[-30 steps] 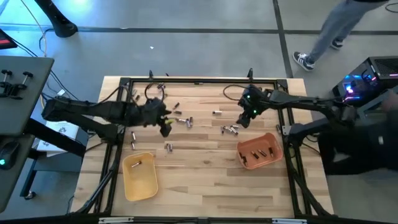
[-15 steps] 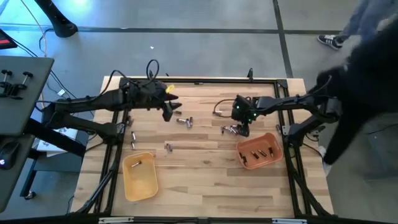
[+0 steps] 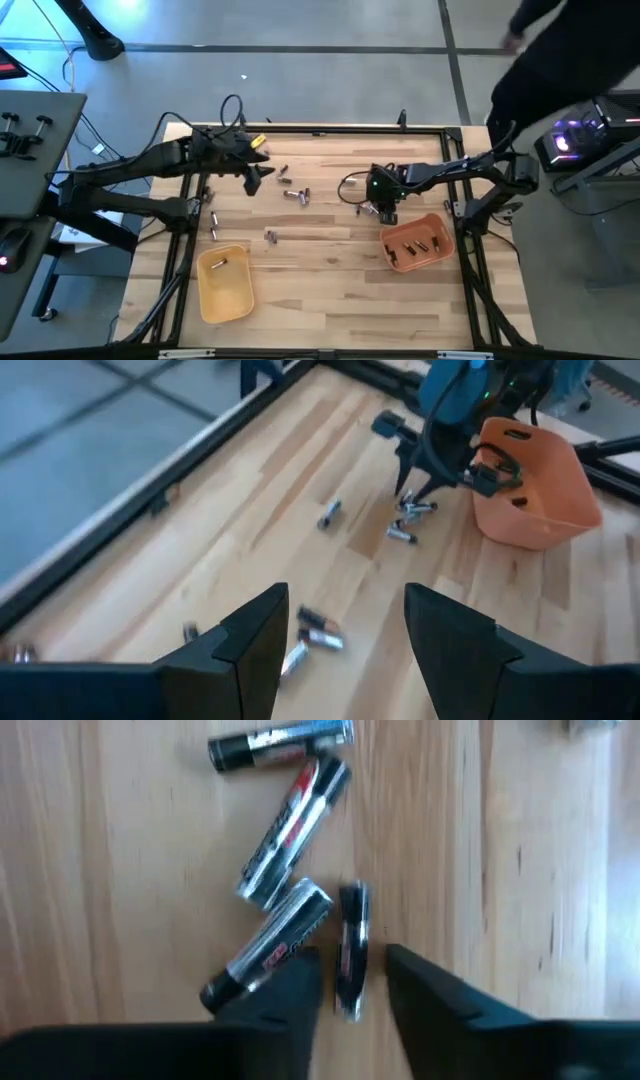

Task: Sort batteries
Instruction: Put the silver battery into the yellow bin

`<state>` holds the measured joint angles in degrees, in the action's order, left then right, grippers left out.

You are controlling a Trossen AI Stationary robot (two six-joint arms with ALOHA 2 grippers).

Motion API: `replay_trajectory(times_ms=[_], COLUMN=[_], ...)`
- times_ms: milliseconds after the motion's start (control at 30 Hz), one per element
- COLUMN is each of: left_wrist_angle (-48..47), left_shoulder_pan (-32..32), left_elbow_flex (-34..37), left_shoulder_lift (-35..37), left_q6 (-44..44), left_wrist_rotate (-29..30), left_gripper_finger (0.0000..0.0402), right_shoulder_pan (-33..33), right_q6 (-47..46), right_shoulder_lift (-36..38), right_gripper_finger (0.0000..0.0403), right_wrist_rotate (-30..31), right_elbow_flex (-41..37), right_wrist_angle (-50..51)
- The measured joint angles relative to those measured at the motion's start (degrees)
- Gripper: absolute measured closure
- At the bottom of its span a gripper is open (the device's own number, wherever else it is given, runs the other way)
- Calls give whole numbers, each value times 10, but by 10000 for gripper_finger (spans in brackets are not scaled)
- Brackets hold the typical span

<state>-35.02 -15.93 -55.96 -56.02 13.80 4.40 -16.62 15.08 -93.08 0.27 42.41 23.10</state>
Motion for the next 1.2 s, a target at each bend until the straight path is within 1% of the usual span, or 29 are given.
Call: replay_trajectory(times_ms=[100,167,267,333,433,500,600,700,767,833,933,1033,1133,1200], left_wrist_angle=[-56,-93,-150,-177,-193,-193,-225,-254,-252,-241,-232,-213,-161,-114], left_shoulder_pan=[9,18,37,59,101,131,166,186,193,195,195,195,195,195], left_elbow_flex=[0,0,0,0,0,0,0,0,0,0,0,0,0,0], left_shoulder_lift=[30,51,77,89,104,111,119,123,128,132,140,153,174,191], left_q6=[45,87,164,208,234,236,248,275,265,237,168,91,46,15], left_wrist_rotate=[5,7,10,10,23,50,122,173,183,188,189,190,190,189], left_gripper_finger=[211,211,211,211,211,211,211,211,211,211,211,211,211,211], right_shoulder_pan=[0,0,-1,-2,-2,-2,7,32,52,74,113,153,191,211], right_q6=[12,9,-26,-33,-28,-12,17,42,28,-20,-110,-193,-251,-282], right_shoulder_lift=[-2,-3,-1,9,30,38,32,16,-10,-43,-99,-174,-250,-302], right_gripper_finger=[371,388,387,395,397,399,400,400,401,401,402,402,402,402], right_wrist_rotate=[5,7,5,-1,-7,-24,-65,-78,-85,-95,-100,-98,-85,-68], right_elbow_flex=[0,0,15,30,65,98,150,211,250,289,347,415,513,588], right_wrist_angle=[-16,-19,4,29,38,36,43,20,18,4,-41,-80,-105,-104])
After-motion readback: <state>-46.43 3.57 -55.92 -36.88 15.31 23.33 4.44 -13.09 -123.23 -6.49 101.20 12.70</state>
